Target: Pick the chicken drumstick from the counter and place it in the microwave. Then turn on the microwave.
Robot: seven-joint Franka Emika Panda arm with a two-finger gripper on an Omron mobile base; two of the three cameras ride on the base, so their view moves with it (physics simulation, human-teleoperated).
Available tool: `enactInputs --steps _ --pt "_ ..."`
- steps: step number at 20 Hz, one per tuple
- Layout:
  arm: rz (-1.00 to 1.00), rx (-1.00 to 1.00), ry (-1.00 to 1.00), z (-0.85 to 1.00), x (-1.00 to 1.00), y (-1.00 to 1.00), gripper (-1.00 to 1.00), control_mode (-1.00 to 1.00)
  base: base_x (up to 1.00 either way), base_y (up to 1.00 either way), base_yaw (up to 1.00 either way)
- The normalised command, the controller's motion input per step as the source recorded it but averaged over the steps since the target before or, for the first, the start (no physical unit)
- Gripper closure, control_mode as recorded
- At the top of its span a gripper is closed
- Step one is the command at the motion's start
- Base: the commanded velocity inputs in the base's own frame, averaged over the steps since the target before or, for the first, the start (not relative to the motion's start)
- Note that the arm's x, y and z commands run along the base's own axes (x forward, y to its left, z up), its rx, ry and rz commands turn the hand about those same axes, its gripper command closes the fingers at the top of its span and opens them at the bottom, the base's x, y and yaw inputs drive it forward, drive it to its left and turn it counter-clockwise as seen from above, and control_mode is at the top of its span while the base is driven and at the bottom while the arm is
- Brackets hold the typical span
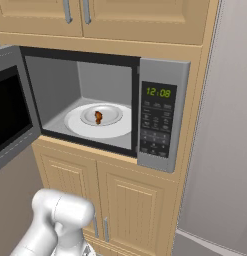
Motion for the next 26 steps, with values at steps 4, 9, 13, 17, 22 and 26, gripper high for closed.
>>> enactInputs --steps 4,9,13,17,22,26 --pt "-0.07 0.01 -0.05 -0.14 0.17 0.11 1.00 -1.00 0.00 0.00 0.00" --pt "-0.06 0.00 -0.07 -0.15 0.15 0.19 1.00 -1.00 0.00 0.00 0.00" --pt "-0.06 0.00 -0.08 -0.20 0.16 0.30 1.00 -1.00 0.00 0.00 0.00" --pt "-0.07 0.02 -0.05 -0.23 0.23 0.23 1.00 -1.00 0.00 0.00 0.00" --pt "-0.07 0.03 -0.03 -0.30 0.30 0.26 1.00 -1.00 0.00 0.00 0.00" --pt "-0.06 0.03 -0.01 -0.34 0.36 0.32 1.00 -1.00 0.00 0.00 0.00"
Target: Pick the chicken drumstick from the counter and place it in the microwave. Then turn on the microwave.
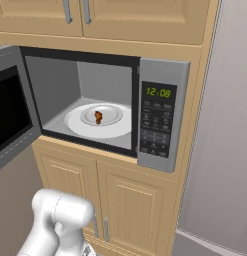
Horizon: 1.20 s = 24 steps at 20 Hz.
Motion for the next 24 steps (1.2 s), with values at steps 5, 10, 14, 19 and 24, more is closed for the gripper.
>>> enactInputs --steps 5,10,14,19,24 --pt "-0.06 0.03 0.00 -0.39 0.43 0.34 1.00 -1.00 0.00 0.00 0.00" --pt "-0.06 0.02 0.00 -0.42 0.48 0.38 1.00 -1.00 0.00 0.00 0.00" --pt "-0.06 0.01 0.00 -0.43 0.47 0.43 1.00 -1.00 0.00 0.00 0.00" --pt "-0.05 0.00 0.00 -0.47 0.43 0.48 1.00 -1.00 0.00 0.00 0.00" --pt "-0.05 0.00 -0.02 -0.36 0.25 0.45 1.00 -1.00 0.00 0.00 0.00"
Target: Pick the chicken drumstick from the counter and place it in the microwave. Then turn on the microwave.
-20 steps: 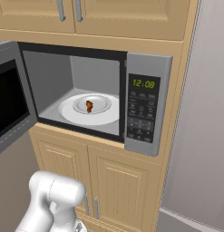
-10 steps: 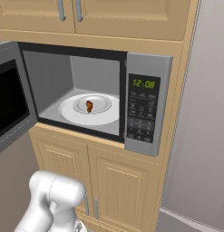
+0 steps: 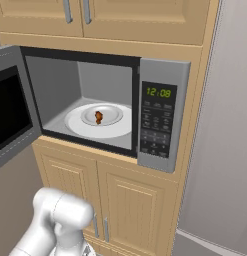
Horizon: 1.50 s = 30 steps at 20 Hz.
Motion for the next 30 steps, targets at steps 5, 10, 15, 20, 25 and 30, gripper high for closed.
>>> enactInputs --steps 5,10,15,20,25,30 --pt "-0.10 0.02 -0.01 -0.07 0.22 0.00 1.00 -1.00 0.00 0.00 0.00" --pt "-0.11 0.02 0.00 -0.05 0.38 -0.20 1.00 -1.00 0.00 0.00 0.00" --pt "-0.13 0.02 -0.03 -0.06 0.41 -0.34 1.00 -1.00 0.00 0.00 0.00" --pt "-0.13 0.02 -0.04 -0.01 0.36 -0.44 1.00 -1.00 0.00 0.00 0.00" --pt "-0.12 0.02 -0.06 0.00 0.35 -0.50 1.00 -1.00 0.00 0.00 0.00" --pt "-0.10 0.02 -0.07 0.00 0.37 -0.49 1.00 -1.00 0.00 0.00 0.00"
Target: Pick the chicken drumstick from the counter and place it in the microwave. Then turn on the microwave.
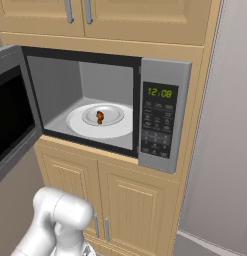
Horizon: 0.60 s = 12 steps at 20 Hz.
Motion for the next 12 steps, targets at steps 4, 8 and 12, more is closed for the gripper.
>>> enactInputs --steps 4,8,12 --pt "-0.09 0.02 -0.08 0.00 0.41 -0.50 1.00 -1.00 0.00 0.00 0.00" --pt "-0.06 0.03 -0.07 0.00 0.47 -0.53 1.00 -1.00 0.00 0.00 0.00" --pt "-0.04 0.03 -0.07 0.00 0.26 -0.54 1.00 -1.00 0.00 0.00 0.00"
